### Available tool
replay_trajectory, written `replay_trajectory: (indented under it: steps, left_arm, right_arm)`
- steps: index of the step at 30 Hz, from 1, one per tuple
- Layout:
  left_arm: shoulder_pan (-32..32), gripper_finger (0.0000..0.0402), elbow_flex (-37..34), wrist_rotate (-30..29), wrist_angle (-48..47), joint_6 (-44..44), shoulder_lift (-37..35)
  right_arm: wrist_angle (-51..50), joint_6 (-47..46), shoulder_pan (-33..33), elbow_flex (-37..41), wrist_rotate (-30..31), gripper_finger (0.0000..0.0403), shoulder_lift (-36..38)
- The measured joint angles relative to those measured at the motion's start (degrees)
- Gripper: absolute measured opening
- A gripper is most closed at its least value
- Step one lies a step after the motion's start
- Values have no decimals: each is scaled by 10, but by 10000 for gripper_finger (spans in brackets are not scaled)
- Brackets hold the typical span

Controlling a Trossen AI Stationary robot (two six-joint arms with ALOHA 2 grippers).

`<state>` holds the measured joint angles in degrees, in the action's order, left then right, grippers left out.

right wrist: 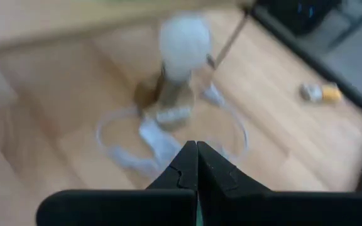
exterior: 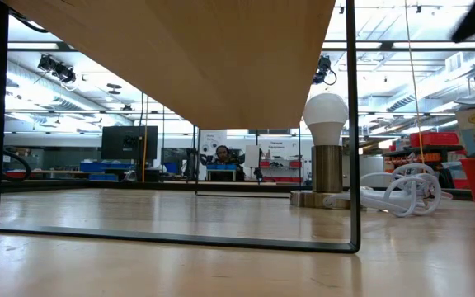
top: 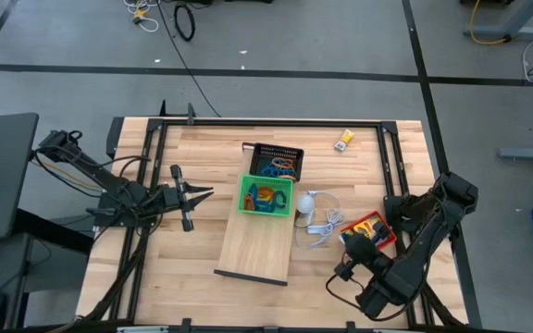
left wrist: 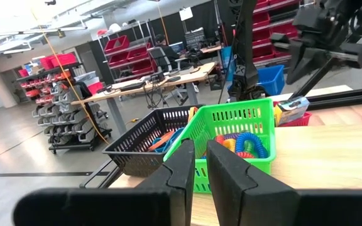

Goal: Pick & Place Office Desk Supplies
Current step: Put the bag of crayons into the red bin

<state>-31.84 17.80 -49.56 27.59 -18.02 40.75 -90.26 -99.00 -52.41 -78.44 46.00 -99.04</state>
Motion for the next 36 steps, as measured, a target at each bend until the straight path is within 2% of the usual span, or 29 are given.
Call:
replay_trajectory:
  steps: [5, 11, 15, 18, 23, 29, 32, 36]
  left_arm:
    - [0, 50, 0, 6, 0, 9, 0]
    - [0, 50, 0, 49, 0, 28, 16]
    - [1, 50, 0, 81, 1, 39, 38]
    - [1, 50, 0, 83, 0, 44, 57]
    - [1, 50, 0, 83, 3, 48, 83]
    - [1, 50, 0, 81, 9, 38, 95]
    - [1, 50, 0, 81, 9, 38, 95]
    - [1, 50, 0, 81, 9, 36, 95]
  right_arm:
    - [2, 44, 36, 10, 85, 0, 13]
    - [2, 179, 132, 13, 113, 2, 29]
    - [3, 311, 224, 13, 113, 17, 44]
    - [12, 425, 300, 13, 106, 36, 65]
    - [94, 660, 428, 13, 23, 89, 118]
    - [182, 952, 574, 13, -118, 176, 167]
    - [196, 1058, 662, 13, -190, 207, 171]
    - [211, 1157, 777, 13, -295, 221, 149]
